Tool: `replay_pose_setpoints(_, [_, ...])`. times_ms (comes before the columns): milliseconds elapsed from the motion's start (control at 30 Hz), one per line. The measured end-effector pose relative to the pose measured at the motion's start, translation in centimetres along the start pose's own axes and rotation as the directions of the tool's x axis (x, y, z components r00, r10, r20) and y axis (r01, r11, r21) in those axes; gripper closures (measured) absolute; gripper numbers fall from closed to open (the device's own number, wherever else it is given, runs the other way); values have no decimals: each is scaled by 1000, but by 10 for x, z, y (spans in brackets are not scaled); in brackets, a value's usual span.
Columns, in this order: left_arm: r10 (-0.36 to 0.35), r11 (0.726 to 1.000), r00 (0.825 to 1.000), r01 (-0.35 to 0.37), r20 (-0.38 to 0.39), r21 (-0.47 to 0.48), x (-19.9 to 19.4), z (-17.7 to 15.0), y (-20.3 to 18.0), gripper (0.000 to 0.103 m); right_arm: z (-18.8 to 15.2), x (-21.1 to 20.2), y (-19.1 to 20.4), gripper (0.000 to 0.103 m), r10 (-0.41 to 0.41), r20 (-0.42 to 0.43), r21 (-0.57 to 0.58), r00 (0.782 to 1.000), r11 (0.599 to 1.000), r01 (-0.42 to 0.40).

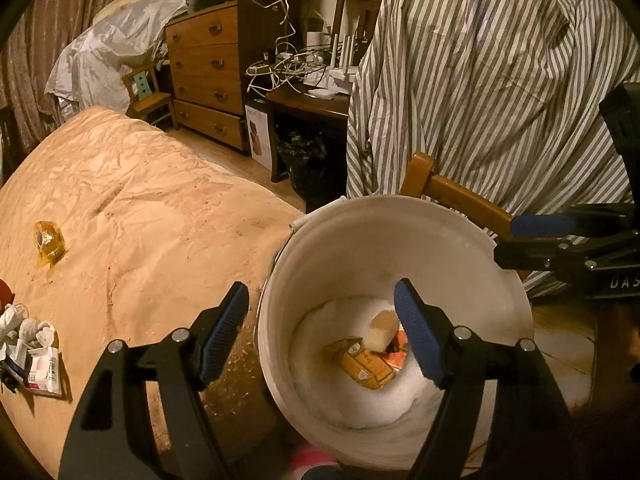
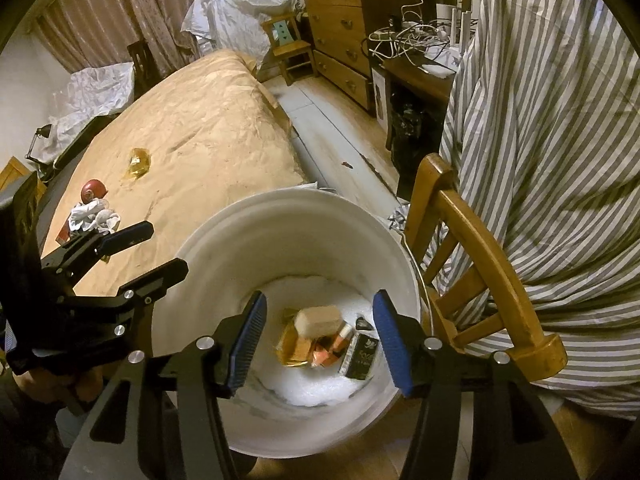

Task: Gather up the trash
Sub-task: 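Swing both open grippers back over the bed toward the remaining trash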

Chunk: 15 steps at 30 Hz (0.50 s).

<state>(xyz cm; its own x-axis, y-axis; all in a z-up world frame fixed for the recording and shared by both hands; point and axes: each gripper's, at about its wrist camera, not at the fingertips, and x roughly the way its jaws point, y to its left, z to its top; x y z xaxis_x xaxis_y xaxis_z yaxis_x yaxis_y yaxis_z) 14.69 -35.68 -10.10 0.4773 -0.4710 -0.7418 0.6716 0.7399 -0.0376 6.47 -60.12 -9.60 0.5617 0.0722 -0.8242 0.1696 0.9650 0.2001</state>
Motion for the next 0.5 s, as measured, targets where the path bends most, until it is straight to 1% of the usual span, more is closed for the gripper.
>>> replay_pose_setpoints(133, [1,1000,1000,-1,10,-1,-7,-2,4,31,-1,-4,8,46,7,16,-12,1000,1000,-7])
replay_pose_setpoints(233, [20,1000,999,-19,28,-17,-19,-8,22,31,-1,-14,28,46,12,68,-59,998,998,-8])
replay_pose_setpoints(267, [27,999,999,-26,31,-24,-22,-11,29,31,-2,-19,42,46,35,96,-89,995,996,-26])
replay_pose_setpoints(333, [60,997,997,-58,37,-56,-29,-18,58,31,-4,-22,61,45,72,123,-117,990,991,-57])
replay_pose_setpoints(400, [108,989,993,-104,38,-108,-35,-26,98,31,-7,-23,87,43,129,144,-150,981,983,-107])
replay_pose_setpoints(467, [155,973,987,-147,33,-180,-42,-32,143,31,-10,-20,116,40,186,144,-189,972,969,-158])
replay_pose_setpoints(500, [196,955,980,-183,36,-233,-48,-37,178,31,-11,-18,129,39,200,142,-207,970,964,-169])
